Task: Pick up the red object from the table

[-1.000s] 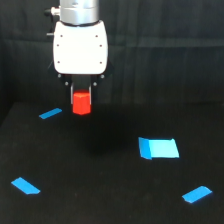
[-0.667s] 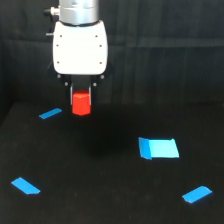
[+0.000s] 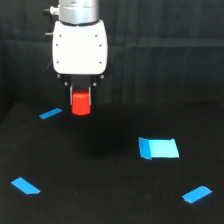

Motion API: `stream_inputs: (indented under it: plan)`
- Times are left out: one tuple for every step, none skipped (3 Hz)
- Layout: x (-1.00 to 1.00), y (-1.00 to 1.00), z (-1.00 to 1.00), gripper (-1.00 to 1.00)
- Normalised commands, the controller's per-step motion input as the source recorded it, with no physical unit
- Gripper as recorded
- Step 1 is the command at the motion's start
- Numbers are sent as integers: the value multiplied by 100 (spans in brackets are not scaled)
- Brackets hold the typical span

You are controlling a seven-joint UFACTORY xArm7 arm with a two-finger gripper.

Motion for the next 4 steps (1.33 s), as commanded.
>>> stream_inputs:
  plan:
    - [5,-15,-8,-90]
    - [5,-11,0,-98]
    - [5,-8,4,-100]
    - [15,-12,5,-95]
